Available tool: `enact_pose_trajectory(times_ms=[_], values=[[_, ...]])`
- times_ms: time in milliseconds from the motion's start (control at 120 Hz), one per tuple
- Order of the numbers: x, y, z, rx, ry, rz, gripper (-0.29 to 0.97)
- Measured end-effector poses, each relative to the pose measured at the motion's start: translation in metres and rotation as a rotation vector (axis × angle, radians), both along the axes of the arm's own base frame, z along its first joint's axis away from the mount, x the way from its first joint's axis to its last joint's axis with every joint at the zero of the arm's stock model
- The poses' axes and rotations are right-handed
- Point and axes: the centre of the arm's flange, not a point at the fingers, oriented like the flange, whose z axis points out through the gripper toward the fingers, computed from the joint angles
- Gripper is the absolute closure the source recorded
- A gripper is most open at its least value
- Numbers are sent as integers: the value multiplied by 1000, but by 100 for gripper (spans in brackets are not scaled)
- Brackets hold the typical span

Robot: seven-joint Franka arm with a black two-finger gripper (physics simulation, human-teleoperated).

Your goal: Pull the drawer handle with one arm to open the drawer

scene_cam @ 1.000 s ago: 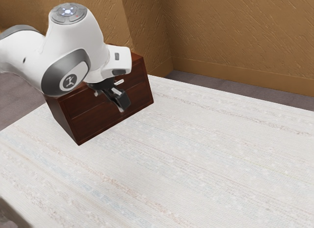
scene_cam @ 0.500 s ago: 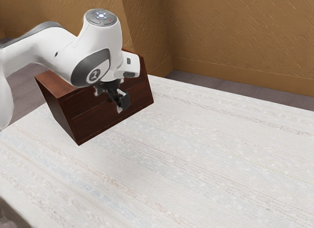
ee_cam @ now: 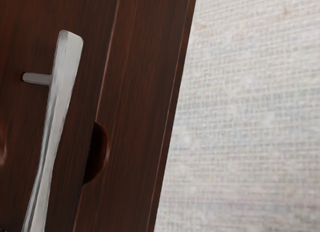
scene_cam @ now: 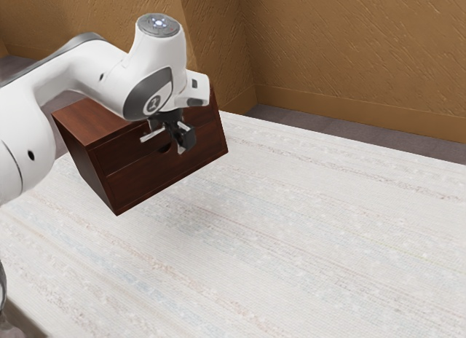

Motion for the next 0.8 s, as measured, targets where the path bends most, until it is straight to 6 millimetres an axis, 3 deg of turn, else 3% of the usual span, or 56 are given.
enact_pose_trajectory(times_ms=[133, 408, 608, 800], values=[[11, 12, -6, 7, 2, -9, 0], [28, 7, -33, 2, 36, -59, 0], [32, 8, -13, 17, -1, -81, 0], [39, 23, -29, 19, 18, -79, 0]])
